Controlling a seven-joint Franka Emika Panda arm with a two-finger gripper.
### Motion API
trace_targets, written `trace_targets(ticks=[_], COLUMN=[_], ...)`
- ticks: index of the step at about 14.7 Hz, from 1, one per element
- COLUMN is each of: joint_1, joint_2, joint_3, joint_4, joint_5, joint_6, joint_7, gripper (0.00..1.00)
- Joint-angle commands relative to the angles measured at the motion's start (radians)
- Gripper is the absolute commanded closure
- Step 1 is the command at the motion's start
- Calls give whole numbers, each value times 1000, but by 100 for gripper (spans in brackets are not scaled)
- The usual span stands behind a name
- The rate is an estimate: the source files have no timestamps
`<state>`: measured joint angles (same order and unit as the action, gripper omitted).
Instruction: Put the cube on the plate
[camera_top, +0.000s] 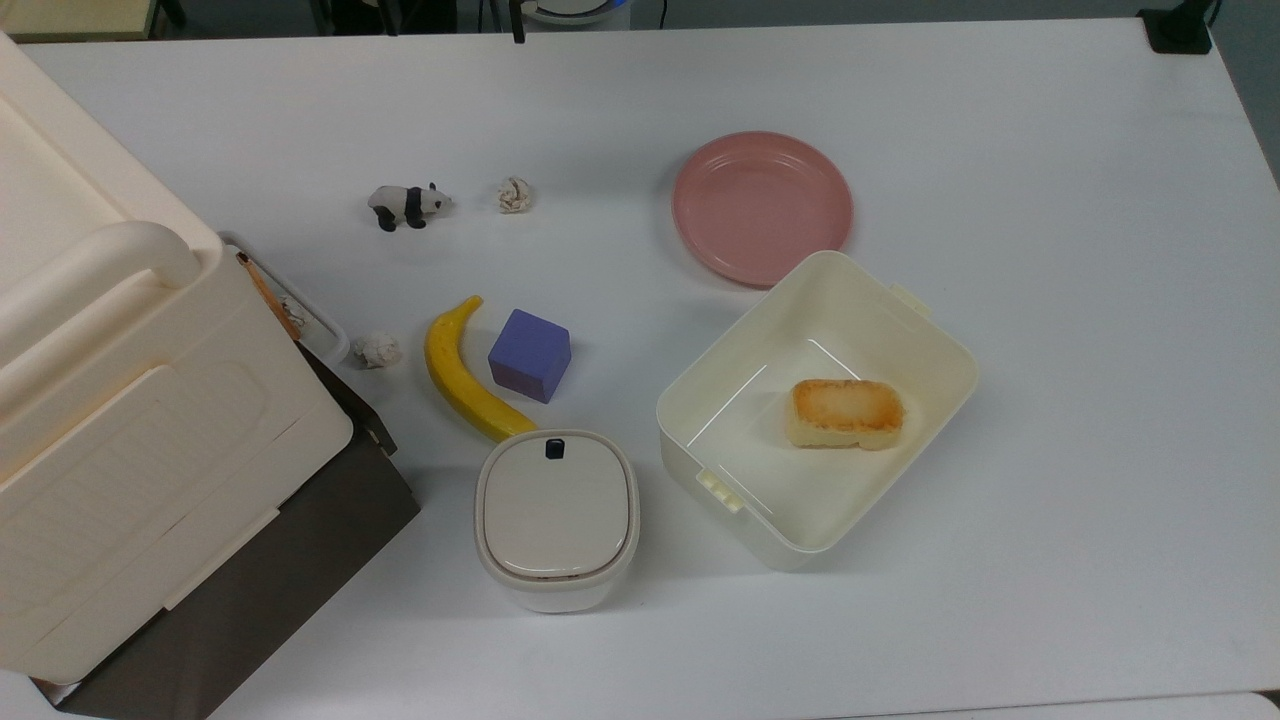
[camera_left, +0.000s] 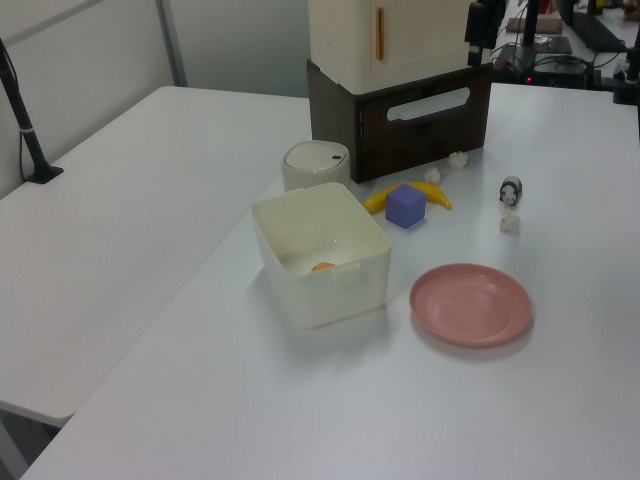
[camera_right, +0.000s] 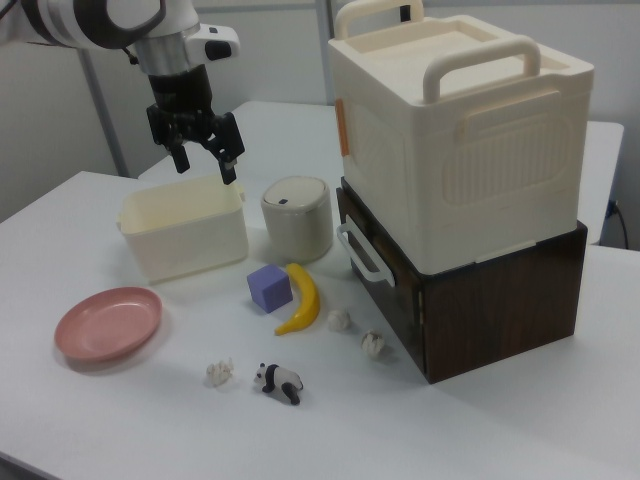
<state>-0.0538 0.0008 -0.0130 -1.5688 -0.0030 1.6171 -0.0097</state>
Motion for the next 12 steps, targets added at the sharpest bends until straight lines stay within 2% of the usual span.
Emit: trace_targets(ticks=[1, 12], joint_1=[18, 8], joint_2=[-10, -18], joint_3=[14, -1], joint_4=[6, 13], joint_5=[-36, -37], joint_6=[-20, -29], joint_7=[147, 57], gripper=[0, 0])
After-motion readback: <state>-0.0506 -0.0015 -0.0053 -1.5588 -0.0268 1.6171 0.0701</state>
